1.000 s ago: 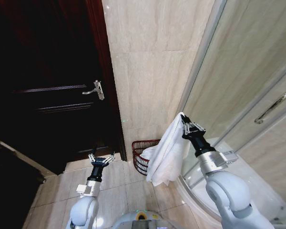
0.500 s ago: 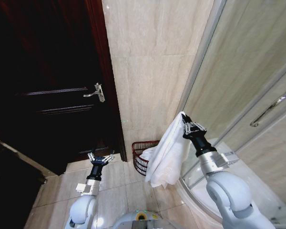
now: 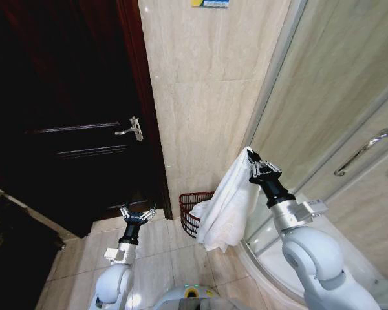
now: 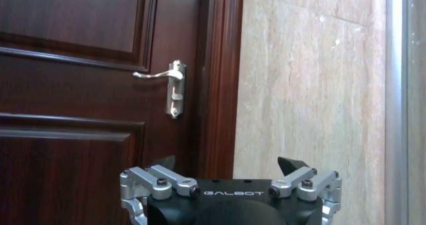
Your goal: Discard the used towel into the hamper.
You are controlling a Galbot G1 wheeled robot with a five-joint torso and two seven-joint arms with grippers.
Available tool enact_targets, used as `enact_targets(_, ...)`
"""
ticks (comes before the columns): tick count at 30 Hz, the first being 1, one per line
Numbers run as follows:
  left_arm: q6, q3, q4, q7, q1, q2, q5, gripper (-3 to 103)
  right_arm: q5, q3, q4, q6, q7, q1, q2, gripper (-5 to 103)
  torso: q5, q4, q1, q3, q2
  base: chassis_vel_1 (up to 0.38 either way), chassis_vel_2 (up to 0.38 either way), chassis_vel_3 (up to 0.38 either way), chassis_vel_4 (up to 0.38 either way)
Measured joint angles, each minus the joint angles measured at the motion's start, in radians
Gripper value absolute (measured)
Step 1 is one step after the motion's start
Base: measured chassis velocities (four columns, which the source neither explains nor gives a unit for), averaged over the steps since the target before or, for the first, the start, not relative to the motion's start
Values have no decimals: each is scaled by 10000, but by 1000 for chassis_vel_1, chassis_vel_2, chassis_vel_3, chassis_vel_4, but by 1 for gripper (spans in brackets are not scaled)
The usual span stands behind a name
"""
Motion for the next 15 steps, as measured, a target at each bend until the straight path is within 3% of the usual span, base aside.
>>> enact_targets(15, -71, -78, 71, -81, 160, -590, 506, 100, 1496, -1, 3, -418, 642, 1489, -1390, 1, 0, 0, 367, 420, 789, 0, 0, 0, 0)
